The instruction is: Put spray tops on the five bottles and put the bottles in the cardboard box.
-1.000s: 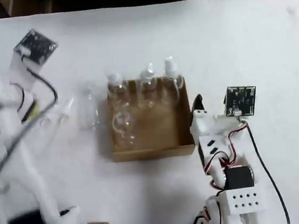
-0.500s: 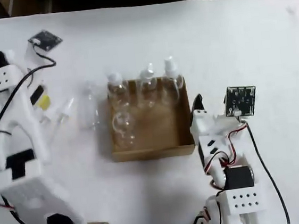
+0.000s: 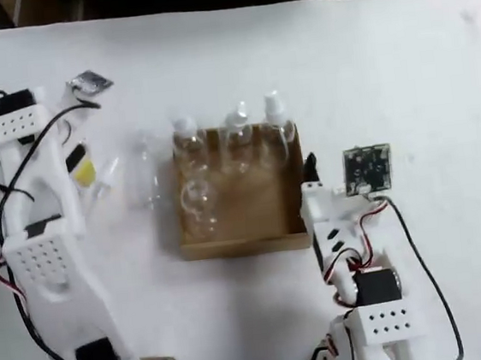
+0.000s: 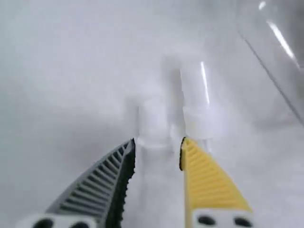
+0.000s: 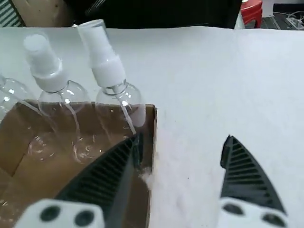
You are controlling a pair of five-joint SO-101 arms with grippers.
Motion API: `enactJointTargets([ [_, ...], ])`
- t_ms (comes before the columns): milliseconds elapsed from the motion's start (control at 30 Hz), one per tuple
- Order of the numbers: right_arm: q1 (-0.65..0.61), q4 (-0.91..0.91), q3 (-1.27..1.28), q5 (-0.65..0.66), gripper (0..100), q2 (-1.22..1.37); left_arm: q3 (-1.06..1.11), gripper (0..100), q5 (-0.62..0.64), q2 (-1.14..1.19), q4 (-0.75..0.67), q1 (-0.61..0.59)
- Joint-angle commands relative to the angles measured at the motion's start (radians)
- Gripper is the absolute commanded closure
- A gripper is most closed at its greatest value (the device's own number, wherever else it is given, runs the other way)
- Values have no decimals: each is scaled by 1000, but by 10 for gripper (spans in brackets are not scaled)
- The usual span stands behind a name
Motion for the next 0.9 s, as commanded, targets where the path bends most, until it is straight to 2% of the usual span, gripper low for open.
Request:
enactJointTargets([
  [0, -22, -22, -6, 26, 762, -12, -103, 849, 28, 21, -15, 7],
  [333, -21, -22, -6, 26, 762, -12, -133, 856, 23, 110, -9, 4],
  [500, -22, -22, -6, 26, 762, -12, -140, 983, -31, 104, 83, 22],
  [667, -21, -22, -6, 26, 762, -12, -229, 978, -40, 102, 204, 33],
  [733, -21, -22, -6, 26, 762, -12, -310, 977, -15, 99, 230, 24],
  [867, -19, -22, -6, 26, 762, -12, -417, 977, 132, 36, 229, -27],
])
